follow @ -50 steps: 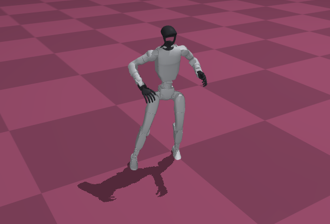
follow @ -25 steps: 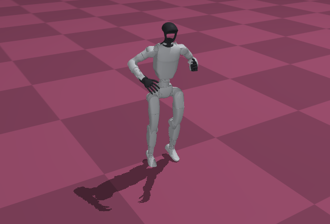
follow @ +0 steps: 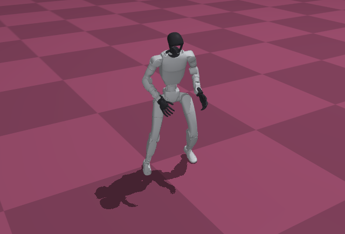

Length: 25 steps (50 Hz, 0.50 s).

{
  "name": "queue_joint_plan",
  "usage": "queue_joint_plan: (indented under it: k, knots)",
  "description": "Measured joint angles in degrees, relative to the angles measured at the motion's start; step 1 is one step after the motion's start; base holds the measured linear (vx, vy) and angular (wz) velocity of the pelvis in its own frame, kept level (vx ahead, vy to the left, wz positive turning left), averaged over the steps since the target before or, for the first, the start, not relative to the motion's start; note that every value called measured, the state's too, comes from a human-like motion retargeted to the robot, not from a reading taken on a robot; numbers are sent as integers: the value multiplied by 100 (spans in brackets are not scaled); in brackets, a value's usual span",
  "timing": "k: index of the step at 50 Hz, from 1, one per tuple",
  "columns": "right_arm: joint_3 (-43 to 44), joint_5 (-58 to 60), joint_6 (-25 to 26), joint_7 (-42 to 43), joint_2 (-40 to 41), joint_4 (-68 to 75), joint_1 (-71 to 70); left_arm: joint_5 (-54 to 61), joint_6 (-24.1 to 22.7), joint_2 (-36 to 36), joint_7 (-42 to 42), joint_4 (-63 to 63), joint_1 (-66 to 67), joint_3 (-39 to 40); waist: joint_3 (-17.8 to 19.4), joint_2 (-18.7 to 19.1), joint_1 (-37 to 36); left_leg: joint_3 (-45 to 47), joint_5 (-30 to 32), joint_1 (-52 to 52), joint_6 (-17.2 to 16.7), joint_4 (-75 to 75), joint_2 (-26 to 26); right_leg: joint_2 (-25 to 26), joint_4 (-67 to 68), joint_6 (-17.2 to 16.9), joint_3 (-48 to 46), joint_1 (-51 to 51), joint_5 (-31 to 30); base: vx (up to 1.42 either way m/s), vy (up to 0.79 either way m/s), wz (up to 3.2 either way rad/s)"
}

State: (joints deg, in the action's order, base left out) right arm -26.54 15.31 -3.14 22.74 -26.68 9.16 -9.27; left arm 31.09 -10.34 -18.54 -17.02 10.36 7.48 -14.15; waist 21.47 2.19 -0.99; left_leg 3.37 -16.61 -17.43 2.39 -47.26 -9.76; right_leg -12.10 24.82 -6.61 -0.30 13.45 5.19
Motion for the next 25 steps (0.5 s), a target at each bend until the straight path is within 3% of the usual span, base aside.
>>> queue_joint_plan:
  k: [3, 5, 9, 15, 21, 25]
  knots:
    - [237, -450, -149, -73, 99, -301, 668, -517, -194, -231, 60, -385, 37, -261, -342, -205, -178, -443, 400, 356, -758, 1046, 500, -39, -828, -377, -97, -341, -483, 12, -26, -5]
    - [392, -907, -226, -117, 180, -321, 967, -752, -273, -362, 19, -543, -113, -433, -497, -307, -259, -374, 626, 611, -1074, 1714, 588, -56, -1167, -533, -208, -522, -561, 10, -23, 27]
    - [418, -1238, -470, -203, 243, 206, 1022, -1104, -289, -318, 169, -306, -630, -709, -681, -351, -208, 243, 463, 1066, -1053, 2645, 390, -8, -1458, -583, -517, -790, -330, 7, -17, 59]
    - [697, -1274, -428, -135, 128, 865, 1059, -1618, -62, -73, 194, 489, -976, -788, -739, -217, -101, -56, 532, 1503, -743, 3592, 280, 172, -1665, -660, -962, -1090, -302, 3, -11, 56]
    - [839, -2105, -525, -774, 76, 670, 1567, -1607, -12, -239, 544, 523, -660, -712, -943, -260, -349, -140, 599, 1879, -945, 4025, 187, 290, -2124, -839, -1187, -1580, -275, 8, -8, 22]
    - [562, -1963, -491, -1022, -54, 785, 1525, -1786, -12, -306, 615, 514, -425, -436, -1010, -280, -504, -71, 581, 2041, -995, 4056, 145, 345, -2313, -839, -1201, -1808, -246, 6, -5, -9]
